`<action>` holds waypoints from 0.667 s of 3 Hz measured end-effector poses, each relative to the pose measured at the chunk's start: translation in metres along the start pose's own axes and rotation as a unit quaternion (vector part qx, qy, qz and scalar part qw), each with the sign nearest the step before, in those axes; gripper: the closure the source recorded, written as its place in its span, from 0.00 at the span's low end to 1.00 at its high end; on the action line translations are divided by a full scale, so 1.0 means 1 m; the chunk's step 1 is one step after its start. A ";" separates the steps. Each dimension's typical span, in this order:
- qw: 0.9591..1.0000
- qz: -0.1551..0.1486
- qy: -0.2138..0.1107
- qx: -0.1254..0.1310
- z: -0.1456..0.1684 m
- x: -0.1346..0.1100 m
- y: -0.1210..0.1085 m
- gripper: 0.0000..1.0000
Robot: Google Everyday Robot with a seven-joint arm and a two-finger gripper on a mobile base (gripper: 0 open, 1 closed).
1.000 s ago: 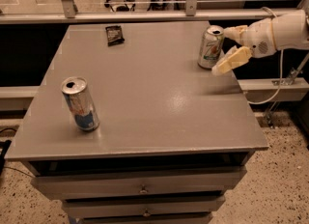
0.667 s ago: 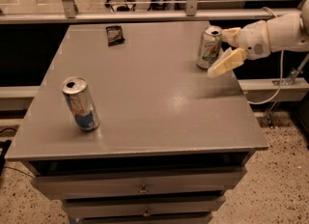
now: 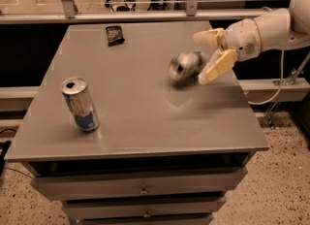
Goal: Knock 7up can over
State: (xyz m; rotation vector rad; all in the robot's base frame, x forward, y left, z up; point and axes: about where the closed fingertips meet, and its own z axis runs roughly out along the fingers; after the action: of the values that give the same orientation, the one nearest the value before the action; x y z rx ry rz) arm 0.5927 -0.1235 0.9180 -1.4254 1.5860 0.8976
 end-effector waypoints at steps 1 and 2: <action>0.998 -0.016 -0.006 -0.052 0.019 -0.024 0.033 0.00; 0.998 -0.032 -0.001 -0.060 0.028 -0.032 0.045 0.00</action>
Offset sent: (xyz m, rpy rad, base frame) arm -0.0505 0.0509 0.0213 -0.0207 -0.0443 0.1474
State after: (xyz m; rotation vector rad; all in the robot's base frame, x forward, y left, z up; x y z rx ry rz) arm 0.5520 -0.0802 0.9347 -1.5494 1.4977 0.9705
